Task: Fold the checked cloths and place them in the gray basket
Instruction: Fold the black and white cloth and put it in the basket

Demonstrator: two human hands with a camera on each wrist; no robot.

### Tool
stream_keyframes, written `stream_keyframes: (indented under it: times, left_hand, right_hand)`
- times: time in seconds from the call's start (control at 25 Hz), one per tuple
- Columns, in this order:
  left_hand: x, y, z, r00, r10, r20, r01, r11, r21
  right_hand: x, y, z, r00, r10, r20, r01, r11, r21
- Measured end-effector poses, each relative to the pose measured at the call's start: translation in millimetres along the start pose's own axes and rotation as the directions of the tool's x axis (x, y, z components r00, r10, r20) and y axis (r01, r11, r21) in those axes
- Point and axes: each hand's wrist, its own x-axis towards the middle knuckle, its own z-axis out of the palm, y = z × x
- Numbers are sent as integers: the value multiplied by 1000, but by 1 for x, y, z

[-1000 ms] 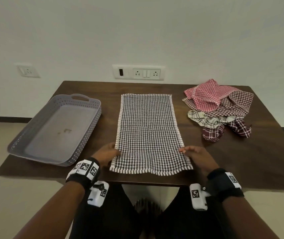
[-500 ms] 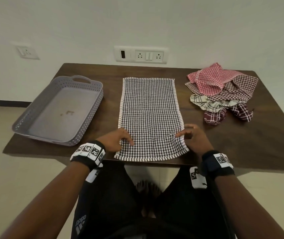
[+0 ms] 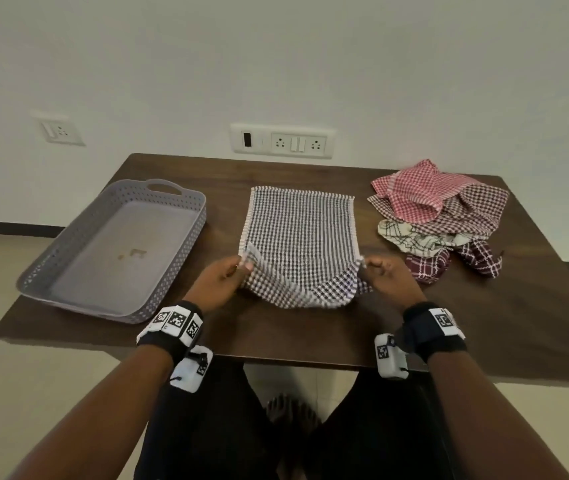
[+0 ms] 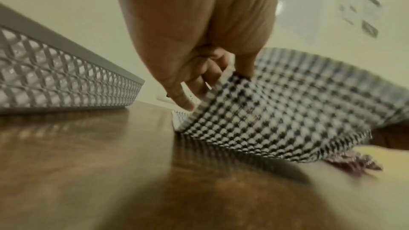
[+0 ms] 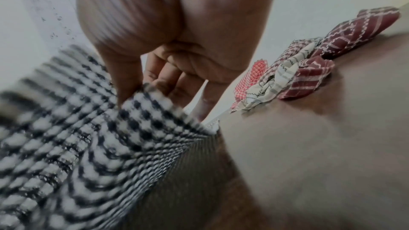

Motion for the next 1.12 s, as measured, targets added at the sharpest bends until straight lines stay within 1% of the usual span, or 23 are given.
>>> stream_keyframes:
  times: [0.04, 0.08, 0.12, 0.16, 0.2, 0.24, 0.28, 0.36, 0.44, 0.52, 0.56, 0.6, 0.64, 0.68, 0.72, 0.76, 0.8, 0.88, 0.92, 0.96, 1.0, 1.04, 1.12]
  left_hand:
    - [7, 1, 2, 994, -42, -102, 38, 998, -41]
    - [12, 2, 5, 980, -110, -168, 108, 994, -19]
    - [15, 0, 10, 969, -179, -170, 191, 980, 55]
    - [18, -4, 16, 961, -253, -112, 269, 949, 162]
    - [18, -11, 23, 947, -320, -38, 318, 913, 254]
    - [17, -16, 28, 934, -356, 21, 333, 892, 306]
    - [14, -20, 31, 931, -360, 60, 325, 892, 315]
    - [6, -22, 32, 940, -320, 119, 272, 912, 306]
    - [-1, -16, 31, 944, -272, 189, 218, 940, 264]
    - [-3, -6, 25, 960, -193, 201, 165, 975, 146]
    - [1, 0, 21, 973, -153, 171, 144, 987, 66]
    - [9, 6, 16, 986, -126, 113, 127, 992, -2]
    - [21, 11, 12, 992, -121, 30, 122, 992, -41]
    - [35, 18, 9, 988, -141, -66, 138, 989, -48]
    - [52, 20, 7, 973, -175, -148, 170, 984, -47]
    - [67, 19, 7, 957, -225, -182, 220, 974, -48]
    - [81, 13, 9, 945, -281, -165, 276, 960, -51]
    - [89, 0, 18, 919, -394, -27, 393, 919, -36]
    - [85, -8, 24, 904, -427, 9, 427, 904, -27]
    - [78, -16, 30, 904, -428, -3, 428, 904, -18]
    - [68, -20, 34, 913, -407, -31, 407, 913, 5]
    - [59, -25, 37, 925, -377, -51, 378, 925, 32]
    - [44, -29, 41, 938, -343, -55, 346, 936, 68]
  right_hand:
    - [9, 3, 0, 999, 41, -25, -41, 999, -18]
    - [17, 8, 1, 994, 103, -32, -104, 993, -58]
    - [23, 18, 0, 983, 179, -25, -181, 972, -149]
    - [26, 29, -1, 970, 242, -7, -234, 931, -279]
    - [25, 40, -1, 958, 286, 5, -261, 879, -398]
    - [21, 51, -4, 952, 306, 2, -270, 844, -463]
    - [13, 57, -7, 953, 302, -3, -269, 843, -466]
    - [-7, 59, -13, 964, 265, 12, -239, 886, -397]
    - [-23, 58, -18, 969, 240, 53, -217, 935, -279]
    - [-27, 42, -22, 974, 222, 50, -215, 969, -126]
    - [-24, 32, -23, 978, 206, 35, -204, 977, -66]
    - [-17, 20, -24, 982, 186, 4, -186, 982, -41]
    - [-8, 7, -23, 988, 153, -32, -154, 988, -12]
    - [2, -4, -24, 987, 138, -76, -136, 990, 26]
    - [14, -8, -22, 981, 149, -121, -141, 987, 76]
    - [26, -9, -20, 974, 182, -135, -170, 981, 93]
    - [36, -6, -17, 966, 226, -127, -219, 974, 63]
    - [51, 21, -17, 956, 279, -90, -290, 944, -158]
    - [52, 35, -18, 953, 283, -103, -301, 920, -253]
    - [48, 43, -17, 951, 281, -132, -308, 901, -304]
    - [43, 51, -18, 950, 270, -159, -308, 898, -313]
    - [37, 59, -18, 951, 250, -182, -297, 902, -313]
    - [23, 64, -18, 949, 235, -208, -289, 912, -290]
